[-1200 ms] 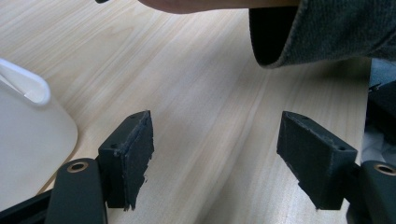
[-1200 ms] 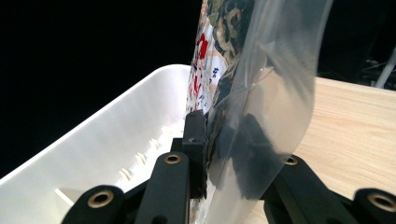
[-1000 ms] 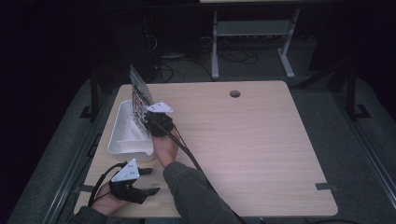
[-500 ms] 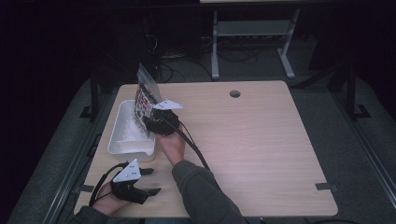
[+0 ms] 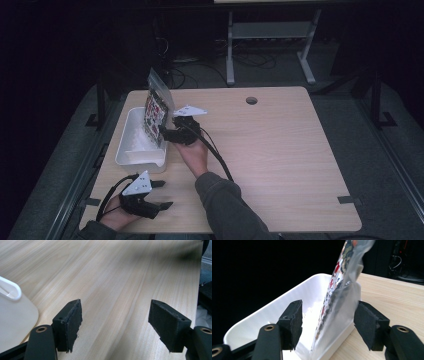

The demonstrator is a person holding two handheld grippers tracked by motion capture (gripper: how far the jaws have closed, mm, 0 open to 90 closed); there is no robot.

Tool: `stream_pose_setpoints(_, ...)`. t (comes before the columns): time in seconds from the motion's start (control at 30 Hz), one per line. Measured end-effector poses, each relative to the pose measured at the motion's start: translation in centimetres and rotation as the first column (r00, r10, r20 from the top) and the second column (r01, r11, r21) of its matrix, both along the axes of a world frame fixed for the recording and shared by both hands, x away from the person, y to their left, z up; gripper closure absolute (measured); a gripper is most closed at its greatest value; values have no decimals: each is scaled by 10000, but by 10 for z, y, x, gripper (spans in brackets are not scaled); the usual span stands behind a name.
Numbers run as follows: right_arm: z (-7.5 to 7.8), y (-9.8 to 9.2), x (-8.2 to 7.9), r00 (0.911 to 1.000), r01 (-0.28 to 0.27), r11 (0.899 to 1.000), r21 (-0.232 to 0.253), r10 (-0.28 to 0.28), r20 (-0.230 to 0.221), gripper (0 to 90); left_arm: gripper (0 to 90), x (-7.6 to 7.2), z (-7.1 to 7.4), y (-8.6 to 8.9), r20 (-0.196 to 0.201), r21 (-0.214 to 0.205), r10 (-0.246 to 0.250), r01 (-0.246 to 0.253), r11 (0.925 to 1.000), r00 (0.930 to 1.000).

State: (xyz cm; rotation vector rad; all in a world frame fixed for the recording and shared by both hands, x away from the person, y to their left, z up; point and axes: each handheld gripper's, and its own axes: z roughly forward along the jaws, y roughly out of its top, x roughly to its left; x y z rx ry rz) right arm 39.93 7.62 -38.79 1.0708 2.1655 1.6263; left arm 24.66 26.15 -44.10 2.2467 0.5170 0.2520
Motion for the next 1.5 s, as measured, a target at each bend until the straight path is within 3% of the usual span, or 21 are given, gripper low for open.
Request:
stream_pose_setpoints(0.43, 4, -39, -4, 9976, -596, 9982, 100, 599, -339, 348, 264, 1, -1, 0, 29, 49, 19, -19, 10000, 10000)
stream_pose_setpoints(0.63, 5, -59, -7, 9967, -763, 9969, 200, 768, -262, 314, 264, 1, -1, -1, 14, 78, -32, 32, 10000, 10000)
stream_pose_setpoints(1.5, 8, -130, -29, 9934, -1028, 9946, -142, 1020, -533, 292, 261, 2, -3, -3, 3, 169, -62, 62, 9998, 10000)
